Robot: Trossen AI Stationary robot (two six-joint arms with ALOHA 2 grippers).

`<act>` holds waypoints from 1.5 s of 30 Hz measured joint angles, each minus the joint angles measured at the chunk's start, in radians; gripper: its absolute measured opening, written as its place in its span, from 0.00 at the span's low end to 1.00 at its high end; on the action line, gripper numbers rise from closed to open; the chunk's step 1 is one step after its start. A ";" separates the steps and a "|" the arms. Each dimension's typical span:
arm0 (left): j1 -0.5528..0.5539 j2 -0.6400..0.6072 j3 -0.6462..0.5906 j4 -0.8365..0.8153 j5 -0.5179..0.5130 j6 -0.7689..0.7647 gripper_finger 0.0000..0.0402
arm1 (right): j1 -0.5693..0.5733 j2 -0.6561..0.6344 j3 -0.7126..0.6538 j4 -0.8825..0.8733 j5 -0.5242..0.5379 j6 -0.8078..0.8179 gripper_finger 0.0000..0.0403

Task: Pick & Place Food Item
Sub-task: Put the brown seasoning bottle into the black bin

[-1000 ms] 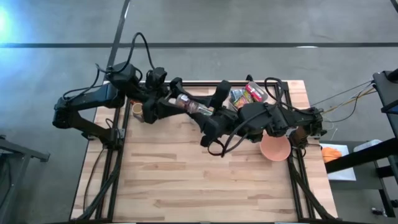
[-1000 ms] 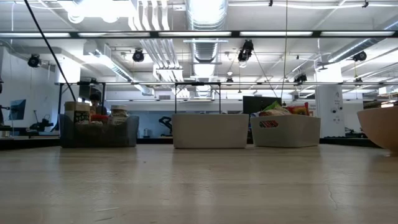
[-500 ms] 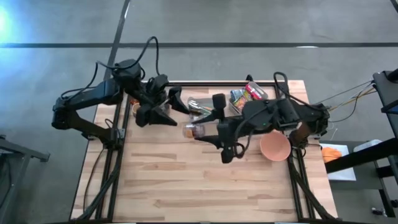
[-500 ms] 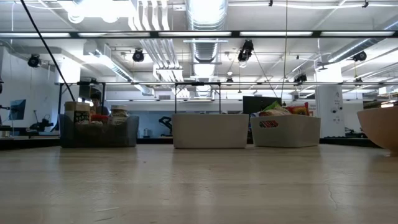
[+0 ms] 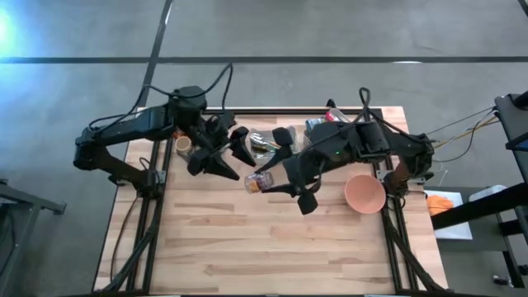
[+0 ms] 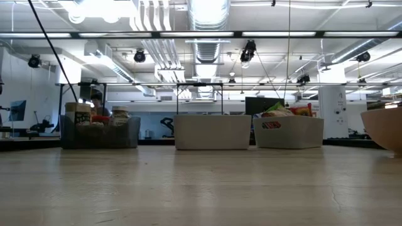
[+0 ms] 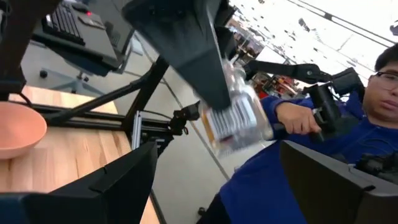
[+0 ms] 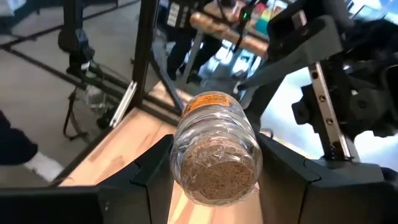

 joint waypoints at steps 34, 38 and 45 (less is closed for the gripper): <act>-0.029 0.114 0.000 0.009 0.135 -0.086 0.85 | -0.041 0.055 -0.004 -0.080 -0.060 0.015 0.44; -0.033 0.114 0.000 -0.001 0.135 -0.083 0.81 | -0.041 0.055 -0.004 -0.066 -0.057 0.004 0.44; -0.039 0.114 0.000 -0.001 0.138 -0.082 0.71 | -0.046 0.055 -0.004 -0.064 -0.057 -0.004 0.44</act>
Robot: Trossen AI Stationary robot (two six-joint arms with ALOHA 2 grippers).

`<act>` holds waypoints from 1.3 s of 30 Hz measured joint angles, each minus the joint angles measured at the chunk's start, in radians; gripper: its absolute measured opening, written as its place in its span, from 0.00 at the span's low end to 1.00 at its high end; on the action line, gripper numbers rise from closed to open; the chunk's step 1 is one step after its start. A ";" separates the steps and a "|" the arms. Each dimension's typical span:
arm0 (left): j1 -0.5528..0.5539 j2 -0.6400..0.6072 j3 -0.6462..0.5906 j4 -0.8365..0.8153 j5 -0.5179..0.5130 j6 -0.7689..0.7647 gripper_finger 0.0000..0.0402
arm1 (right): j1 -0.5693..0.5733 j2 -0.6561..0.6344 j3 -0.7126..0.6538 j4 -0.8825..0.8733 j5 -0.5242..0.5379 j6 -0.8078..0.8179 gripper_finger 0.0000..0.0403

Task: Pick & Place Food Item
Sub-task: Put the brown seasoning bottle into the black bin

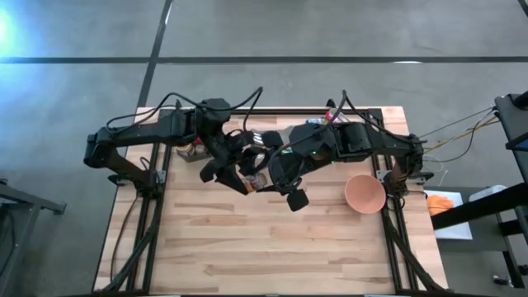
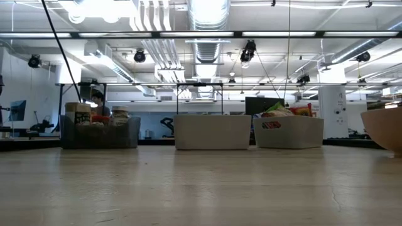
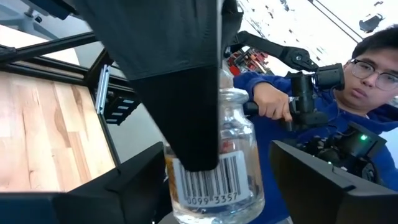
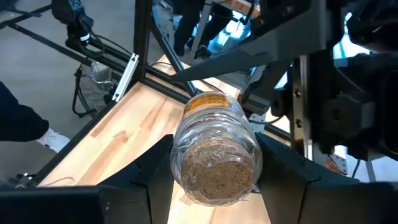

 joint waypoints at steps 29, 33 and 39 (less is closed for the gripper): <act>-0.032 0.067 0.000 0.063 0.057 0.000 0.45 | -0.005 0.002 -0.001 0.002 -0.030 0.027 0.44; -0.032 0.068 0.000 0.066 0.061 0.003 0.43 | -0.005 0.002 -0.001 0.007 -0.029 0.024 0.44; -0.032 0.068 0.000 0.070 0.052 0.003 0.43 | -0.005 0.002 -0.001 0.008 -0.026 0.023 0.44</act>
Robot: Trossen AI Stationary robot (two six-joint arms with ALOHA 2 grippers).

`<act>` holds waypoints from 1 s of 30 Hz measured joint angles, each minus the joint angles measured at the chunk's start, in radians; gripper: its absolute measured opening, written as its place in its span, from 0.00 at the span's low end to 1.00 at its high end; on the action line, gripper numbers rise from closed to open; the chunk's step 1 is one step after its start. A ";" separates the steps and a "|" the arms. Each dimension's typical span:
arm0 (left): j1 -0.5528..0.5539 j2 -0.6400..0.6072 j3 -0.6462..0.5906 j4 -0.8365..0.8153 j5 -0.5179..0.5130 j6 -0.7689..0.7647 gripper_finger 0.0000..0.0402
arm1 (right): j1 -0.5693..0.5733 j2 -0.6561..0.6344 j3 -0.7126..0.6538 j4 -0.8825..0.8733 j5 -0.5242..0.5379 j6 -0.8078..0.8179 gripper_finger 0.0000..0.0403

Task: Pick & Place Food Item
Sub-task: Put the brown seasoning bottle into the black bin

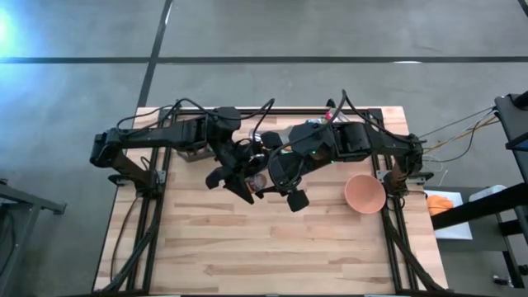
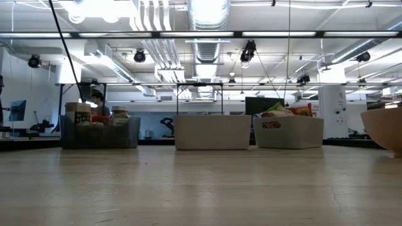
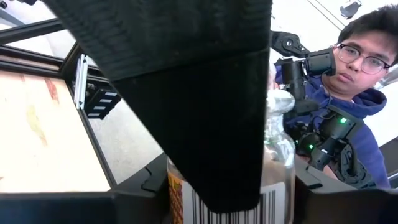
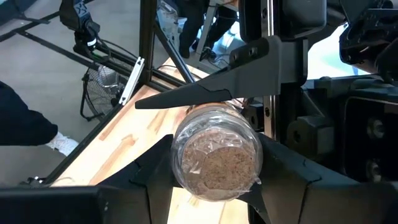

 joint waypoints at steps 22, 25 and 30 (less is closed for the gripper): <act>0.004 -0.211 0.000 -0.072 -0.513 0.151 0.43 | 0.001 -0.042 0.005 0.244 0.241 0.347 0.83; -0.004 -0.260 0.000 -0.070 -0.663 0.236 0.43 | 0.000 -0.045 0.005 0.314 0.283 0.381 0.83; -0.029 -0.298 0.000 0.002 -0.826 0.358 0.43 | 0.001 -0.041 0.005 0.458 0.298 0.374 0.83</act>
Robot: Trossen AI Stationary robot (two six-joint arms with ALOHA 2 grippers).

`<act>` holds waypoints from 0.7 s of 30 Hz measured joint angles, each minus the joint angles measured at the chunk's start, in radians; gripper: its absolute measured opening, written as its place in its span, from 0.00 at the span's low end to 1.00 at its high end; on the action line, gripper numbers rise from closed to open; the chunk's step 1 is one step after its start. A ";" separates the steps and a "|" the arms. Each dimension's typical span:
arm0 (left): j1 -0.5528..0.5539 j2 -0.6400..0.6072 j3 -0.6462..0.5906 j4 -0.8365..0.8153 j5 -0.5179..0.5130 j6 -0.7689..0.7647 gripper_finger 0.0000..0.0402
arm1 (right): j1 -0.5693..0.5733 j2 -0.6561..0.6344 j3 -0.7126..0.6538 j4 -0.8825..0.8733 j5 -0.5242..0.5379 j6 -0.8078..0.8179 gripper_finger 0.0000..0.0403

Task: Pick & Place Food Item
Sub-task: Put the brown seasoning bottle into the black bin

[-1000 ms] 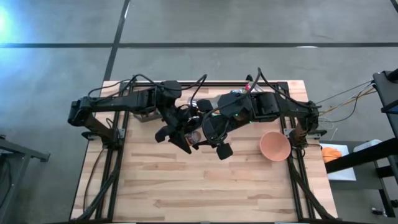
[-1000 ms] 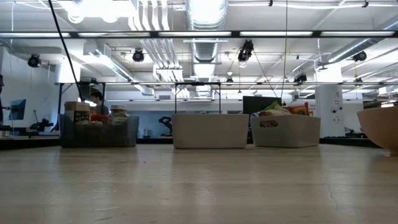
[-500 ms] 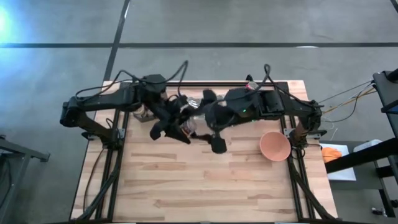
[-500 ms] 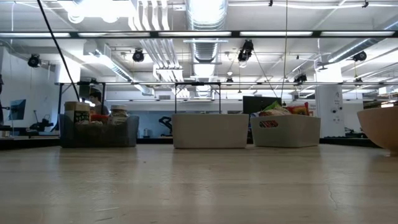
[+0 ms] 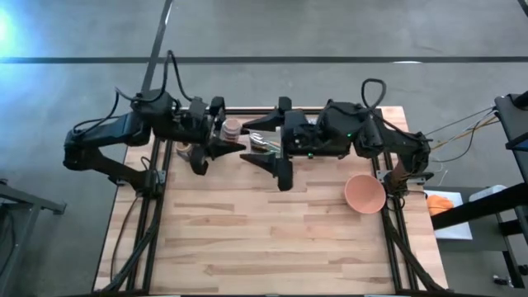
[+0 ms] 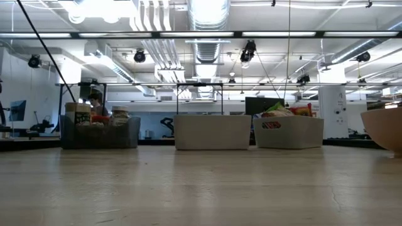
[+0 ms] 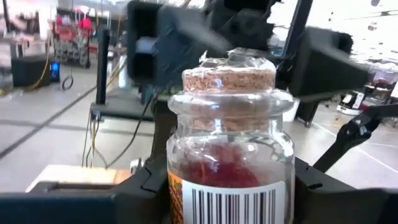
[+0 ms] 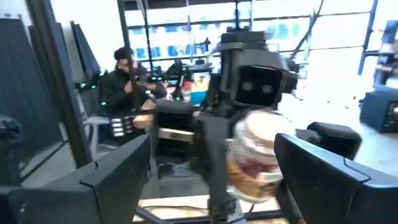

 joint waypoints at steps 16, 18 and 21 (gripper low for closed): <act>-0.005 0.007 0.000 0.105 -0.005 0.041 0.43 | -0.008 0.035 -0.004 0.085 0.139 0.004 0.83; -0.005 0.011 0.000 0.114 -0.005 0.044 0.43 | -0.011 0.036 -0.004 0.094 0.141 0.006 0.83; -0.006 0.013 0.000 0.128 -0.005 0.048 0.43 | -0.019 0.037 -0.006 0.093 0.142 0.027 0.83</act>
